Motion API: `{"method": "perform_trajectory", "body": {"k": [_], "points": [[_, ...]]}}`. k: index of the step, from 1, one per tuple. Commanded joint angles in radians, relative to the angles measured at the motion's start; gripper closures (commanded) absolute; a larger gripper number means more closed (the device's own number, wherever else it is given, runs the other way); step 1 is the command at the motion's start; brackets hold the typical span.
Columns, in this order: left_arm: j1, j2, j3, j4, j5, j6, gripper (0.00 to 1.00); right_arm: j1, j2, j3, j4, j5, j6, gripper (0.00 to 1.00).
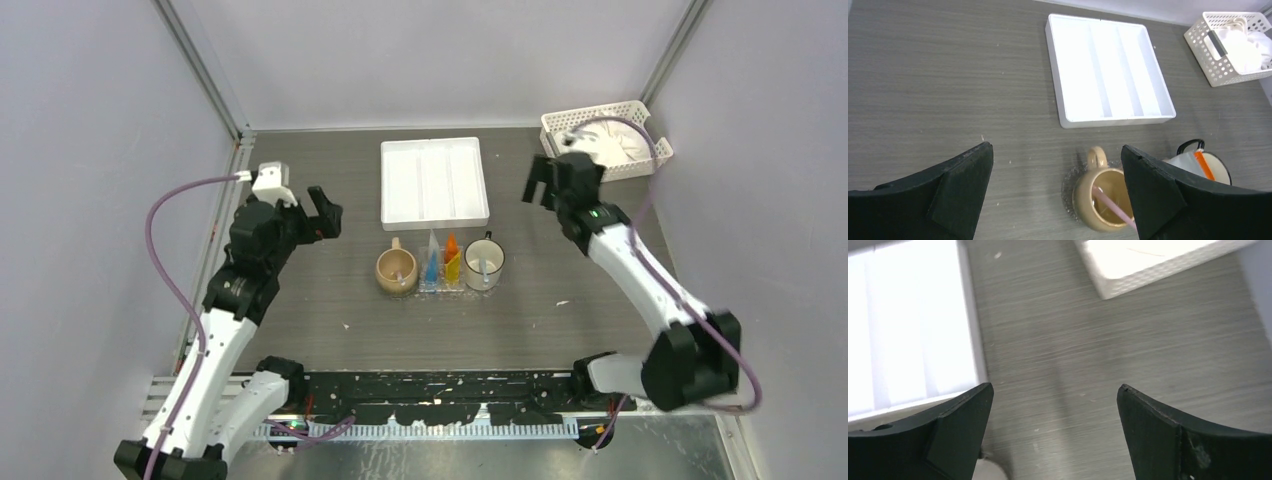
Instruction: Prepare toiletry sets of a toothbrush and toothpaste on the tray
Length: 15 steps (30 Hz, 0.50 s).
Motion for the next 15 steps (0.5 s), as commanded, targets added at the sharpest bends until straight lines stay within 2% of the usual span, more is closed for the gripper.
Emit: {"method": "perform_trajectory", "body": {"k": [1,5,10,15], "points": [[0.008,-0.112,-0.195,0.074,-0.016,-0.032,0.00,-0.086,-0.197,-0.321,0.264,0.017,-0.020,0.00],[0.008,-0.166,-0.396,0.209,-0.126,-0.059,0.00,-0.087,-0.284,-0.459,0.334,0.157,-0.029,0.00],[0.008,-0.189,-0.551,0.455,-0.120,0.097,0.00,-0.092,-0.424,-0.690,0.599,0.236,-0.081,0.00],[0.008,-0.076,-0.652,0.708,-0.209,0.211,0.00,-0.106,-0.424,-0.764,0.727,0.344,-0.049,0.00]]}}
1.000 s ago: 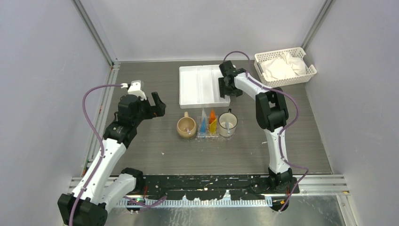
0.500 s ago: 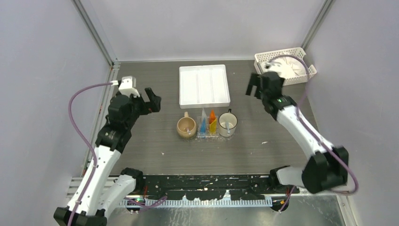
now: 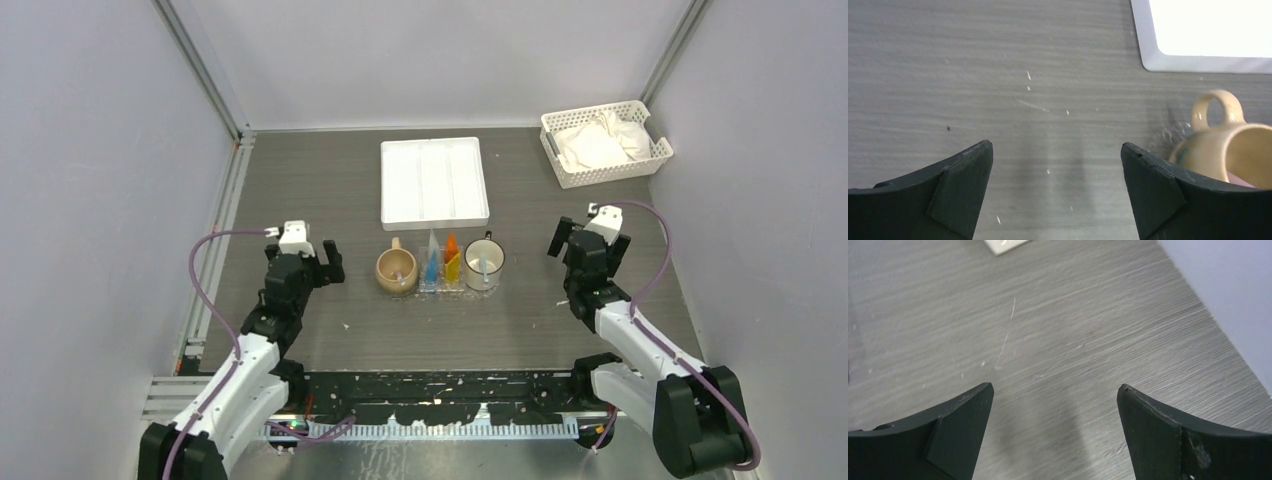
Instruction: Prepare toiletry sets of a toothbrush and toothpaste on the tray
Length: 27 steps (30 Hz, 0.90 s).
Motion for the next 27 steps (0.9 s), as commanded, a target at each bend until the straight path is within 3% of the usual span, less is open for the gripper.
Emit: {"method": "perform_trajectory", "body": {"k": [1,7,11,13,17,21,25,27], "points": [[0.005,0.107,-0.037,0.369,-0.083,0.142,0.00,-0.012,0.016,-0.022,0.270,0.154,0.016,0.00],[0.026,0.386,-0.044,0.588,-0.087,0.203,0.00,-0.042,0.282,-0.057,0.529,0.171,0.049,0.00],[0.039,0.539,-0.009,0.698,-0.065,0.250,0.00,-0.046,0.404,0.015,0.564,0.163,0.012,0.00],[0.045,0.602,0.046,0.669,-0.052,0.255,0.00,-0.048,0.450,0.042,0.586,0.173,-0.031,0.00],[0.058,0.679,0.113,0.639,-0.046,0.287,0.00,-0.050,0.540,-0.031,0.844,0.170,-0.085,0.00],[0.096,0.704,0.106,0.694,-0.004,0.311,0.00,-0.070,0.545,0.014,0.753,0.121,-0.066,0.00],[0.194,0.867,0.024,1.027,0.127,0.267,0.00,-0.090,0.546,0.033,0.707,0.080,-0.053,0.00],[0.216,0.826,0.018,0.965,0.148,0.234,0.00,-0.098,0.545,0.041,0.690,0.066,-0.047,0.00]]}}
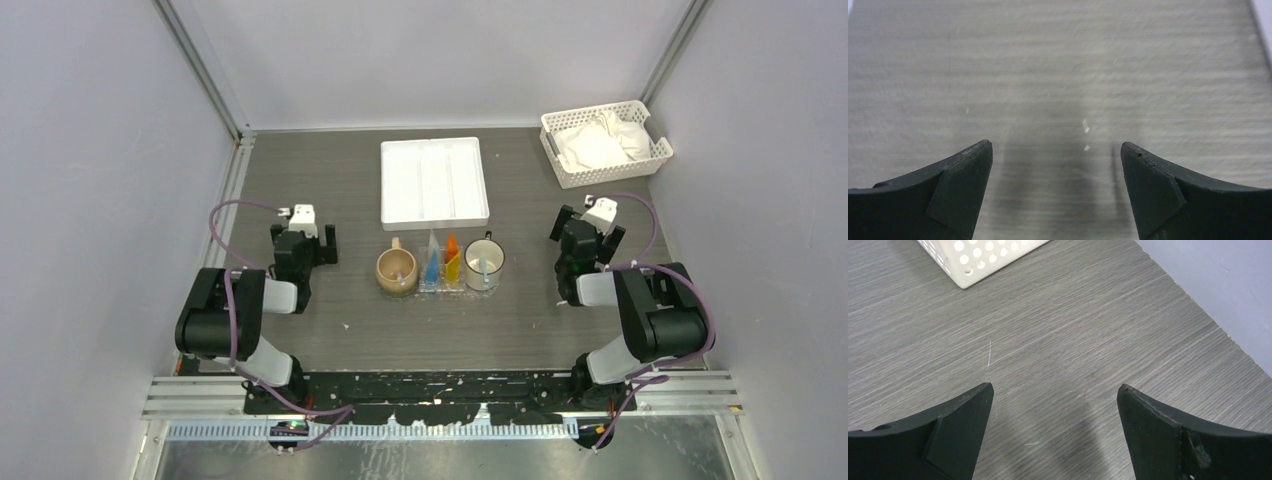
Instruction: Prepare toiletry sets of a toothbrush and toothpaste on the tray
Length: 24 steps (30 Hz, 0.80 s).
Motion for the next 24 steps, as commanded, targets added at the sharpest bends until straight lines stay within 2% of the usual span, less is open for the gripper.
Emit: {"method": "perform_trajectory", "body": {"k": [1,3,6,7,9,11,15,24], "points": [[0.053,0.005,-0.038,0.167,0.102,-0.031,0.00,-0.018,0.002,0.037,0.032,-0.033,0.015,0.00],[0.053,0.027,-0.035,0.190,0.120,-0.021,0.00,-0.023,-0.007,0.006,0.075,-0.060,0.017,0.00],[0.053,0.018,-0.010,0.124,0.151,-0.017,0.00,-0.034,0.055,-0.107,0.343,-0.176,-0.029,0.00],[0.053,0.023,0.002,0.115,0.160,-0.013,0.00,-0.019,0.066,-0.114,0.362,-0.168,-0.046,0.00],[0.053,0.015,0.008,0.086,0.168,-0.012,0.00,-0.019,0.040,-0.085,0.272,-0.153,-0.025,0.00],[0.054,0.020,0.007,0.100,0.164,-0.012,0.00,-0.025,0.058,-0.061,0.253,-0.138,-0.018,0.00],[0.054,0.019,0.012,0.086,0.163,-0.013,0.00,-0.078,0.041,-0.024,0.148,-0.212,0.023,0.00],[0.053,0.018,0.011,0.087,0.163,-0.013,0.00,-0.079,0.040,-0.043,0.191,-0.213,0.019,0.00]]}}
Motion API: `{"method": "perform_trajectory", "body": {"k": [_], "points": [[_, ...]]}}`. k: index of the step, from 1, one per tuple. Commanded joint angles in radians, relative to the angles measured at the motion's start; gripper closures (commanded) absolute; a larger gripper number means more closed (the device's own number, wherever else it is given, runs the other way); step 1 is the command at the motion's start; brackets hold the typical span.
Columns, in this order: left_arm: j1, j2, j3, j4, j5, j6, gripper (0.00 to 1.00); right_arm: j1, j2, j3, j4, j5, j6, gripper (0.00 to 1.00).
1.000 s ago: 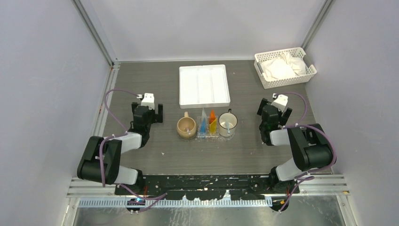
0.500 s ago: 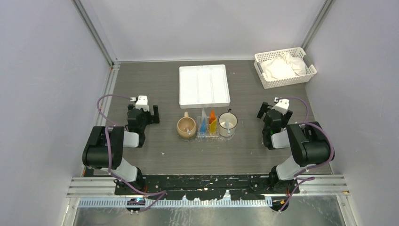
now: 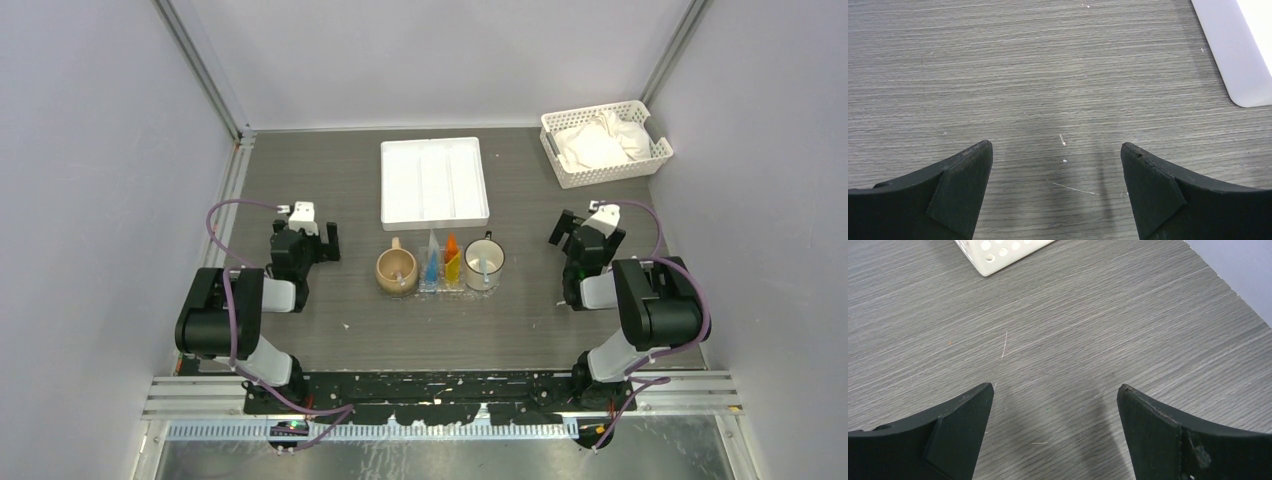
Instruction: Prepare toiletry sets of a toothbrush and toothpaste on the tray
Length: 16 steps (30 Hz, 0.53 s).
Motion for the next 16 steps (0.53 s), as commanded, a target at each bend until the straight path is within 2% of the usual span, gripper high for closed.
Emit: {"method": "perform_trajectory", "body": {"k": [1,11,13,16], "points": [[0.002,-0.006,0.025,0.042,0.010,0.005,0.00,-0.001,-0.019,0.007,0.048,-0.009,0.012,0.00],[0.003,-0.006,0.025,0.042,0.009,0.005,0.00,-0.001,-0.018,0.011,0.039,-0.017,0.008,0.00],[0.002,-0.006,0.025,0.042,0.010,0.005,0.00,-0.002,-0.019,0.020,0.018,-0.131,-0.028,0.00],[0.002,-0.006,0.025,0.042,0.009,0.005,0.00,-0.008,-0.024,0.013,0.026,-0.161,-0.033,0.01]]}}
